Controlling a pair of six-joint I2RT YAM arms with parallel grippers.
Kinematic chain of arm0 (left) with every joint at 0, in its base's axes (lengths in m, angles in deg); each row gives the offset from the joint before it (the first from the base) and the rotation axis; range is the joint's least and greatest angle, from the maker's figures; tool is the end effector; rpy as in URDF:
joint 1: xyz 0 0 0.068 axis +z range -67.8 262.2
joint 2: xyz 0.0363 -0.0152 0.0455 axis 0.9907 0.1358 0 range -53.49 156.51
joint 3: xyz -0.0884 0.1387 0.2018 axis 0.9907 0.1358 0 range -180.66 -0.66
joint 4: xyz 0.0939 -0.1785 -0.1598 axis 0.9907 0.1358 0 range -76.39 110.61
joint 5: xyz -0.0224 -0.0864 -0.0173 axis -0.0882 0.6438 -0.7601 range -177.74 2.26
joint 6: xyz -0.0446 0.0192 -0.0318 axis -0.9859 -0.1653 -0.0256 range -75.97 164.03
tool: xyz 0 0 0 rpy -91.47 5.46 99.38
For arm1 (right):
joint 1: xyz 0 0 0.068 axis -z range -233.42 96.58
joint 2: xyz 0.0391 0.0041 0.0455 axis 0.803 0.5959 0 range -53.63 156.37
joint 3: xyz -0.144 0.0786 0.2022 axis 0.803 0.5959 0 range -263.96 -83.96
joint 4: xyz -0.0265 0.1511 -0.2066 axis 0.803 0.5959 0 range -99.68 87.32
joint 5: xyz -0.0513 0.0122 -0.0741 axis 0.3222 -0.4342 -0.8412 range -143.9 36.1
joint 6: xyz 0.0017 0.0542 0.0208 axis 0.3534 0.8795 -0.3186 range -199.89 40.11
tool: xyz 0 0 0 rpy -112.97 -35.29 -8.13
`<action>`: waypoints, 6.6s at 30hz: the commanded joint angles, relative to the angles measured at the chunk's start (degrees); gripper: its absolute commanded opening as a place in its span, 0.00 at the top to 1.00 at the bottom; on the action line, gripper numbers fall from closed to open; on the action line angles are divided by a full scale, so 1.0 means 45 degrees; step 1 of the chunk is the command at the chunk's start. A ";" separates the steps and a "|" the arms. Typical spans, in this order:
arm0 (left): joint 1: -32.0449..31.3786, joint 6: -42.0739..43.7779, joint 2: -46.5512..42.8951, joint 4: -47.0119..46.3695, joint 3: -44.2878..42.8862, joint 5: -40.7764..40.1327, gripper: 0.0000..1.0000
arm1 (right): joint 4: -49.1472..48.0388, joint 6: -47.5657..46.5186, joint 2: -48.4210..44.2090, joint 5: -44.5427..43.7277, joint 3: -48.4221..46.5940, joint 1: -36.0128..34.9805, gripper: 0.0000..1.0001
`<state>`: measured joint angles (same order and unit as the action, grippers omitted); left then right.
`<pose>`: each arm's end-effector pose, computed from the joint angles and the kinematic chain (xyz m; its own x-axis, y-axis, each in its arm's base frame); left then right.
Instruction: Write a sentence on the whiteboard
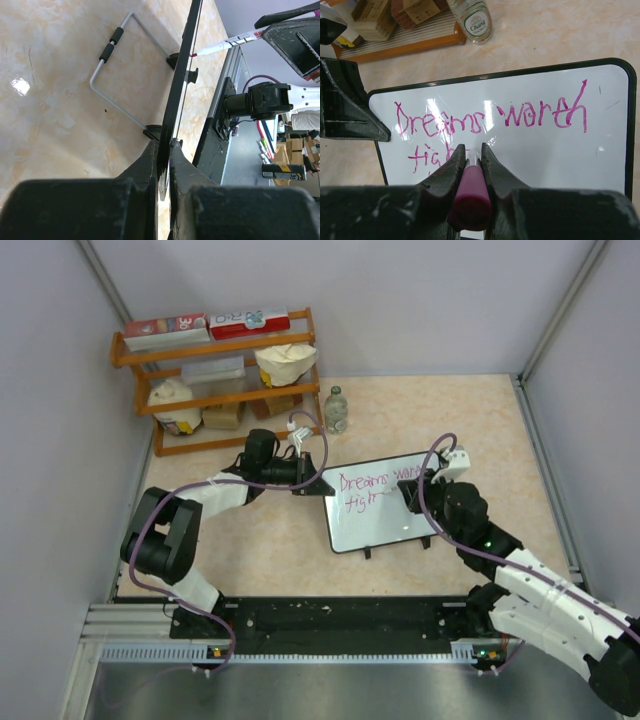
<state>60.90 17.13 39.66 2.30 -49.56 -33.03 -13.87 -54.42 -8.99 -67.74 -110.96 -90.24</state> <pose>0.2954 -0.1516 0.1862 -0.8354 0.0451 -0.5478 0.5272 0.3473 -0.7755 0.1662 0.1119 0.2477 -0.3382 0.2684 -0.9020 -0.2770 0.8876 0.3680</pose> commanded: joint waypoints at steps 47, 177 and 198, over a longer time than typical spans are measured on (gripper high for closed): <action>0.0104 0.0586 -0.0034 0.0287 -0.0187 -0.1632 1.00 | -0.0144 0.0550 -0.0116 0.1026 0.0649 0.0154 1.00; 0.0104 0.0664 -0.0034 0.0424 -0.0246 -0.1652 1.00 | 0.0540 0.0062 -0.0702 0.0108 0.0766 0.0155 1.00; 0.0104 0.0664 -0.0054 0.0424 -0.0226 -0.1671 1.00 | 0.0306 -0.0016 -0.1229 0.0460 -0.0306 0.0174 1.00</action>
<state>60.94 17.16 39.66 2.74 -49.67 -33.03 -11.86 -53.76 -13.38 -66.04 -107.84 -89.98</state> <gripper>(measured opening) 0.086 0.114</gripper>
